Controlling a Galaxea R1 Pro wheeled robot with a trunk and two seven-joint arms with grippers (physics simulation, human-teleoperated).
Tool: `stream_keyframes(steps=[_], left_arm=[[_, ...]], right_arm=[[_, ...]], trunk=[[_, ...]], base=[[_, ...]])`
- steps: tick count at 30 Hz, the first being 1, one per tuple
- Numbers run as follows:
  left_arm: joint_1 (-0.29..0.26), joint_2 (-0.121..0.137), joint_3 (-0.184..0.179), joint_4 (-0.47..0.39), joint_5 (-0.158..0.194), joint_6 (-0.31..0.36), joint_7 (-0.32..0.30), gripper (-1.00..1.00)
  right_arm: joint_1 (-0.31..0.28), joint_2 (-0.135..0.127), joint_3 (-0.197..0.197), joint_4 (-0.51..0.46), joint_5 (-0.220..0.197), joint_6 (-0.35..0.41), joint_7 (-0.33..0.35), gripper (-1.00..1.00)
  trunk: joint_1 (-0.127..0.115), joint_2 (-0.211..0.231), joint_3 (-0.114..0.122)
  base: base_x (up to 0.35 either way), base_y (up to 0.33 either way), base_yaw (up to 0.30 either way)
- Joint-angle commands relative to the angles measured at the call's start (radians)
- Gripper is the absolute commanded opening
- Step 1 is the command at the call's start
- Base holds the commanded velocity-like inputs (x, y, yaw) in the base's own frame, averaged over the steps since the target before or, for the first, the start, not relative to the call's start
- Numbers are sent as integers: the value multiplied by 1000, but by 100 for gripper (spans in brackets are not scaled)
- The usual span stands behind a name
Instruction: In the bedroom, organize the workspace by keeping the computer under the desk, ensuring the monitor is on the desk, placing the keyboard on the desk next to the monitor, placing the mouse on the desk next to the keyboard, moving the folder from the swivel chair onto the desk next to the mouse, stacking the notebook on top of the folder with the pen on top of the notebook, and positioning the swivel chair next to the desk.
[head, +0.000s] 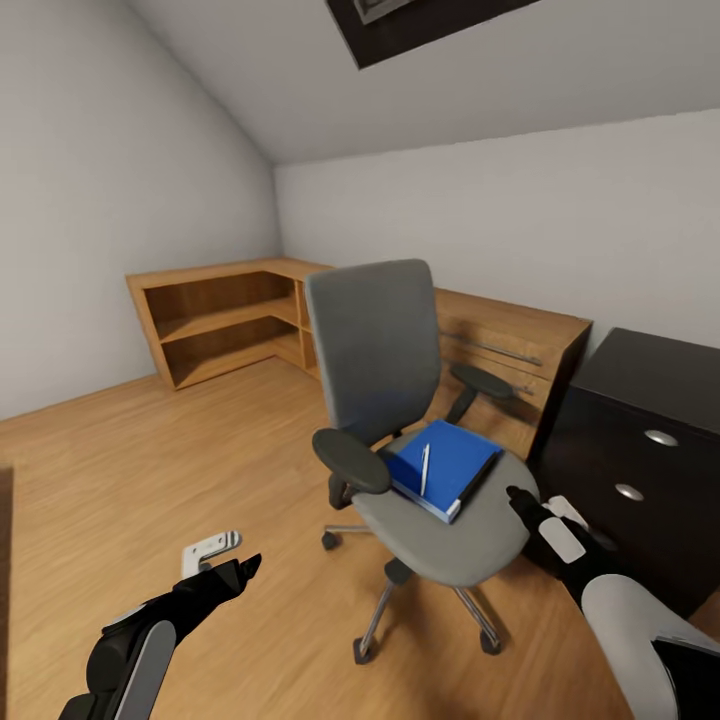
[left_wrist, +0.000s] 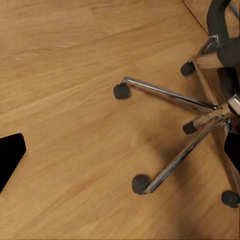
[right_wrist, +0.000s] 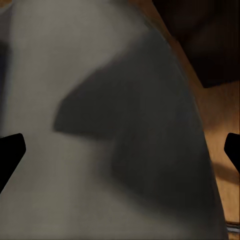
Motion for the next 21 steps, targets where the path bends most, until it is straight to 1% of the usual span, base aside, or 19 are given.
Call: stream_keyframes(steps=[1, 7, 11, 14, 21], left_arm=[[-1, -1, 1, -1, 11, 5, 7, 100], [-1, -2, -1, 0, 11, 5, 8, 100], [-1, -2, -1, 2, 11, 4, 8, 100], [-1, -2, -1, 2, 11, 5, 8, 100], [-1, -1, -1, 3, 11, 5, 9, 100]], right_arm=[[1, 5, 1, 45, -22, 5, -2, 100], [1, 5, 1, 45, -22, 5, -2, 100], [1, 5, 1, 45, -22, 4, -2, 100], [1, 4, 1, 45, -22, 4, -1, 100], [1, 5, 1, 46, -21, 4, -1, 100]], trunk=[[1, 0, -2], [1, 0, -7], [1, 0, -9], [1, 0, -9], [1, 0, -9]], base=[[319, 0, 179], [309, 0, 163], [64, 0, 62], [-249, 0, 3], [-321, 0, 0]])
